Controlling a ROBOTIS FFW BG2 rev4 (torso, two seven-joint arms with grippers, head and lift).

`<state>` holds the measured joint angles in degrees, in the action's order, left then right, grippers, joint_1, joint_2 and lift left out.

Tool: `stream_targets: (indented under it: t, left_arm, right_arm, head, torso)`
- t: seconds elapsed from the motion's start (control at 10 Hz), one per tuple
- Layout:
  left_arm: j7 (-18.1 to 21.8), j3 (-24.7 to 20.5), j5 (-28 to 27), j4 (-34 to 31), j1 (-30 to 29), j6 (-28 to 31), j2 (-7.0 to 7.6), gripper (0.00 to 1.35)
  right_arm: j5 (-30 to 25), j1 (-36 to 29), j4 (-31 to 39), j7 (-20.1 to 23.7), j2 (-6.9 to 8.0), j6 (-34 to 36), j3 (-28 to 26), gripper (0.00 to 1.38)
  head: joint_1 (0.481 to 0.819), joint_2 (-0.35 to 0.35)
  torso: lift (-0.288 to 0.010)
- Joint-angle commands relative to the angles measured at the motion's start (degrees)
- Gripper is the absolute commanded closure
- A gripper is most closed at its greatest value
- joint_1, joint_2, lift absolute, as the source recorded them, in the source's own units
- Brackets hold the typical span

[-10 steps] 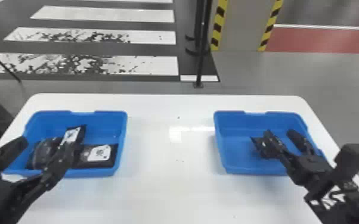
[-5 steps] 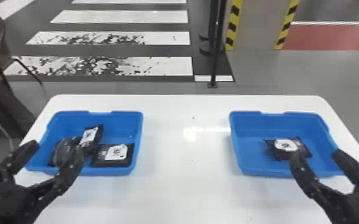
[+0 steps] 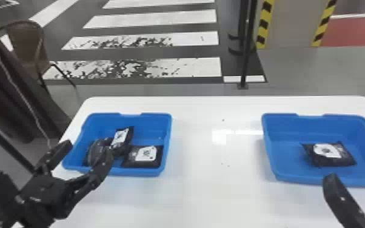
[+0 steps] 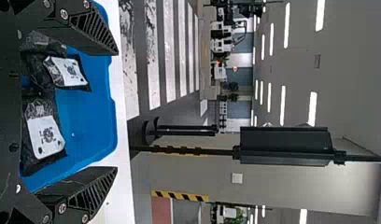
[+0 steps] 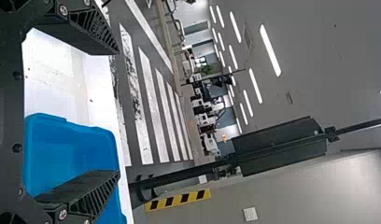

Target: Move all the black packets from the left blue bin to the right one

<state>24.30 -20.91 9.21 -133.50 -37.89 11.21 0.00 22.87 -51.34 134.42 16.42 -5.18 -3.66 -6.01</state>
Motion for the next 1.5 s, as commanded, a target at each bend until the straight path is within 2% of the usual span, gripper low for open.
stream_targets:
  t: [0.0, 0.3, 0.4, 0.5, 0.7, 0.9, 1.1, 1.3, 1.4]
  left_arm:
    - [0.0, 0.2, -3.5, 4.2, 5.0, 2.4, 0.0, 0.17]
    - [0.0, 2.4, -11.5, 14.9, 16.9, 7.6, 3.25, 0.17]
    - [0.2, 3.7, -12.1, 18.3, 20.6, 11.1, 3.96, 0.17]
    - [1.1, 4.9, -14.1, 20.1, 23.8, 17.1, 4.4, 0.17]
    - [3.5, 8.0, -21.8, 20.2, 29.5, 26.3, 5.98, 0.17]
    - [7.1, 12.9, -26.8, 20.2, 32.8, 31.3, 8.61, 0.17]
    - [10.5, 16.2, -31.5, 20.5, 34.9, 34.4, 9.58, 0.17]
    - [12.3, 17.3, -33.1, 21.2, 35.2, 39.6, 9.93, 0.17]
    - [13.7, 18.1, -34.0, 23.3, 36.5, 39.8, 10.46, 0.17]
  right_arm:
    - [0.6, 0.3, -0.5, 0.0, -0.18, 0.0, 0.4, 0.12]
    - [1.2, 0.7, -1.2, 0.0, -0.18, 0.1, 0.8, 0.12]
    - [1.6, 0.7, -1.5, 0.0, -0.18, 0.1, 1.0, 0.12]
    - [1.8, 0.9, -1.6, 0.0, -0.18, 0.1, 1.0, 0.12]
    - [2.0, 0.9, -1.6, 0.0, -0.27, 0.6, 1.1, 0.12]
    - [2.4, 1.0, -1.7, 0.0, -0.27, 1.0, 1.3, 0.12]
    - [2.5, 1.3, -2.0, 0.0, -0.27, 1.4, 1.7, 0.12]
    - [3.1, 1.4, -2.3, 0.0, -0.36, 1.4, 1.9, 0.12]
    - [3.1, 1.4, -2.3, 0.0, -0.36, 1.5, 1.9, 0.12]
  head:
    - [0.695, 0.143]
    - [0.695, 0.168]
    - [0.695, 0.17]
    - [0.695, 0.169]
    - [0.695, 0.154]
    - [0.695, 0.147]
    - [0.695, 0.118]
    - [0.695, 0.11]
    - [0.695, 0.113]
  torso:
    - [-0.14]
    - [-0.14]
    - [-0.14]
    - [-0.14]
    - [-0.14]
    - [-0.14]
    - [-0.14]
    - [-0.14]
    - [-0.14]
